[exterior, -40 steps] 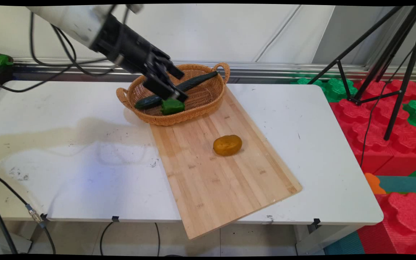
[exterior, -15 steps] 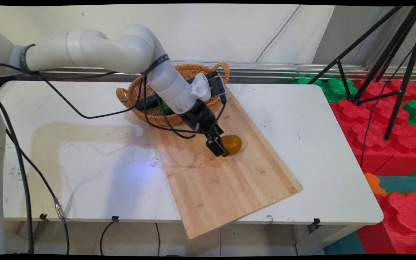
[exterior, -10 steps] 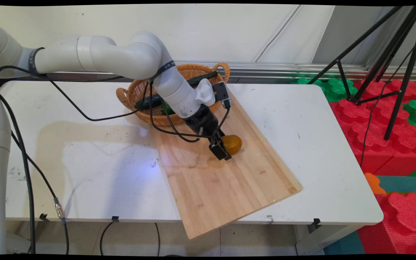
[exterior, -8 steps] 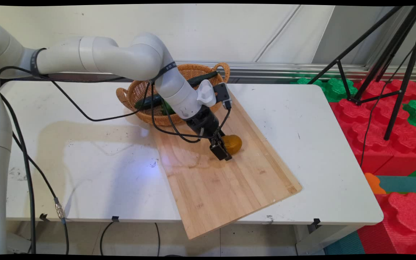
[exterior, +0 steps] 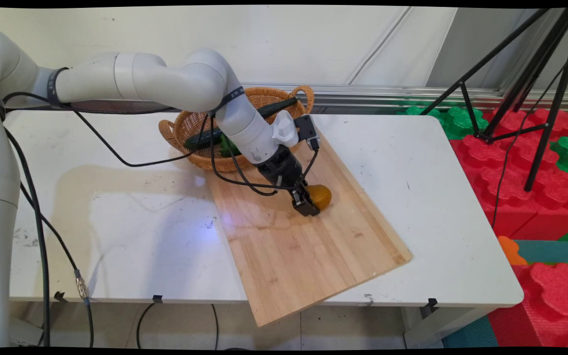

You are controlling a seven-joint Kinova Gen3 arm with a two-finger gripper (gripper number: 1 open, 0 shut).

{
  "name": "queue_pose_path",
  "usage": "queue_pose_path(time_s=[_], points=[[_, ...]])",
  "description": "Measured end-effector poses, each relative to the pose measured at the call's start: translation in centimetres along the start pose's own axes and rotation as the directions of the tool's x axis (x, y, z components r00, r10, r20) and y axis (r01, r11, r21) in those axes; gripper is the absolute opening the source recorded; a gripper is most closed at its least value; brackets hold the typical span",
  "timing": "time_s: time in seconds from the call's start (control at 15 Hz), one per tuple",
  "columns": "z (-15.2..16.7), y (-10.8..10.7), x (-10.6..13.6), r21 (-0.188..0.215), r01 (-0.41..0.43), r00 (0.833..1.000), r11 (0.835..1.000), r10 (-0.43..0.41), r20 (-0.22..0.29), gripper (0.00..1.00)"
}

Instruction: Place the picked object in the vegetable basket

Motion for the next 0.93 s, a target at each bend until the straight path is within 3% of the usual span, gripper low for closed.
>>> queue_pose_path(time_s=[0.4,0.93], points=[[-1.4,0.3,-0.1,-0.004,-0.004,1.000,1.000,0.004,-0.015,0.00],[-6.8,1.5,-0.8,-0.001,-0.011,0.997,1.000,0.011,-0.076,0.00]])
